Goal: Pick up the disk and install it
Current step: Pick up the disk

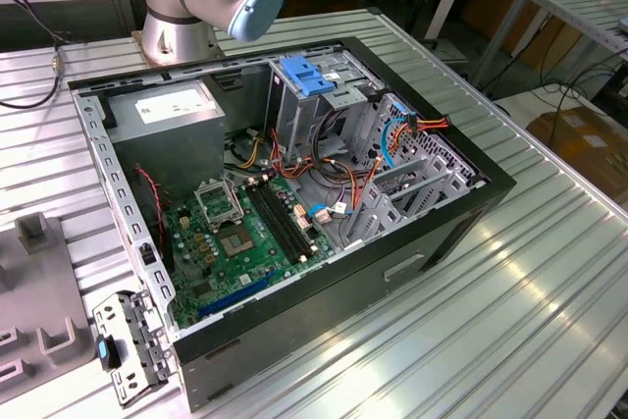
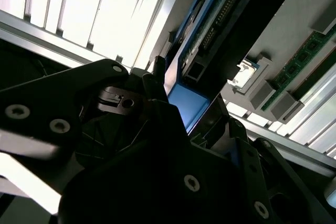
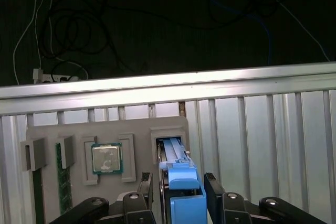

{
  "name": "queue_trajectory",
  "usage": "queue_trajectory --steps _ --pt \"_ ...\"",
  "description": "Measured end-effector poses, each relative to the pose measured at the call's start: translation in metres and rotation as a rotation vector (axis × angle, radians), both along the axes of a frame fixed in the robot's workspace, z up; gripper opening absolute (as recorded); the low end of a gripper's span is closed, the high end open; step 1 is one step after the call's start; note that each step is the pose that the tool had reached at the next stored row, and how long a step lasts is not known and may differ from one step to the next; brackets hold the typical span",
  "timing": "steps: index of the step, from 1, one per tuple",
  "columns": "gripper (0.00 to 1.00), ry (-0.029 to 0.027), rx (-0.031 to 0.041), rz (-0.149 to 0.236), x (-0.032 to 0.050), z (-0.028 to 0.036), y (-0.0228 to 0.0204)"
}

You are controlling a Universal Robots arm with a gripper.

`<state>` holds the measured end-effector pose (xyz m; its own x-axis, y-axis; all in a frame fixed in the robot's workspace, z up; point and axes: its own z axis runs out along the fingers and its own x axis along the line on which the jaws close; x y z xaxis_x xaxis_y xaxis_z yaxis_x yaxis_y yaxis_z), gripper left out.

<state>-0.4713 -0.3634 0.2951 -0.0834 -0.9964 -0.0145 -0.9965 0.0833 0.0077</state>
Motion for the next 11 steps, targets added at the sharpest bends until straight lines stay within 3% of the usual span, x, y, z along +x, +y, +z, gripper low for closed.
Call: queue_trajectory --steps 3,6,11 --pt "0.50 0.0000 0.0000 0.000 0.0000 0.0000 0.0000" --pt "0.38 0.0000 0.0000 0.000 0.0000 0.0000 0.0000" --pt "0.38 0.0000 -0.0001 0.000 0.0000 0.0000 0.0000"
